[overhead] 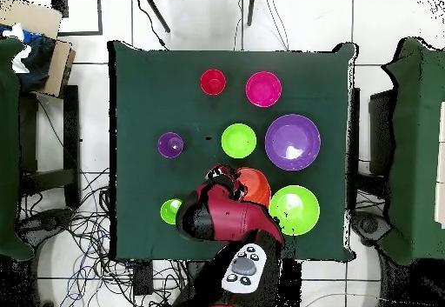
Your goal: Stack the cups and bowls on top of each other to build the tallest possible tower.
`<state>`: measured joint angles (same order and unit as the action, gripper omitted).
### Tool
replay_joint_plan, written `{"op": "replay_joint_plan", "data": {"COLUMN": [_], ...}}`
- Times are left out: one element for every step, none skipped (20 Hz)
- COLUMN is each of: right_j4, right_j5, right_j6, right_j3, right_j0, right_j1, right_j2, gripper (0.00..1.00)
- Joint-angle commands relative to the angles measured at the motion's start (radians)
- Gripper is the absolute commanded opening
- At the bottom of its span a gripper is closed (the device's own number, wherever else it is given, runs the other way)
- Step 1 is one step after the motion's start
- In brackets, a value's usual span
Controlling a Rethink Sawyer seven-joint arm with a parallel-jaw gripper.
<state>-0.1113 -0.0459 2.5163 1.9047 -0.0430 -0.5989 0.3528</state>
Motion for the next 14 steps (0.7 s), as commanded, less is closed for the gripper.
{"op": "replay_joint_plan", "data": {"right_j4": [0.028,0.028,0.028,0.028,0.028,0.027,0.026,0.026,0.026,0.026,0.026,0.025,0.025,0.025], "right_j5": [0.105,0.104,0.104,0.103,0.103,0.102,0.101,0.101,0.101,0.1,0.099,0.097,0.097,0.099], "right_j6": [0.078,0.078,0.078,0.078,0.078,0.078,0.078,0.077,0.077,0.077,0.078,0.079,0.078,0.077], "right_j3": [0.015,0.015,0.015,0.015,0.015,0.017,0.018,0.018,0.018,0.018,0.019,0.02,0.02,0.019], "right_j0": [-0.026,-0.026,-0.026,-0.026,-0.025,-0.025,-0.025,-0.024,-0.024,-0.023,-0.023,-0.022,-0.022,-0.021], "right_j1": [0.032,0.033,0.032,0.033,0.033,0.032,0.032,0.032,0.032,0.032,0.032,0.031,0.031,0.031], "right_j2": [-0.08,-0.079,-0.079,-0.079,-0.079,-0.08,-0.08,-0.08,-0.08,-0.081,-0.082,-0.082,-0.083,-0.083], "gripper": [0.0,0.0,0.0,0.0,0.0,0.0,0.0,0.0,0.0,0.0,0.0,0.0,0.0,0.0]}}
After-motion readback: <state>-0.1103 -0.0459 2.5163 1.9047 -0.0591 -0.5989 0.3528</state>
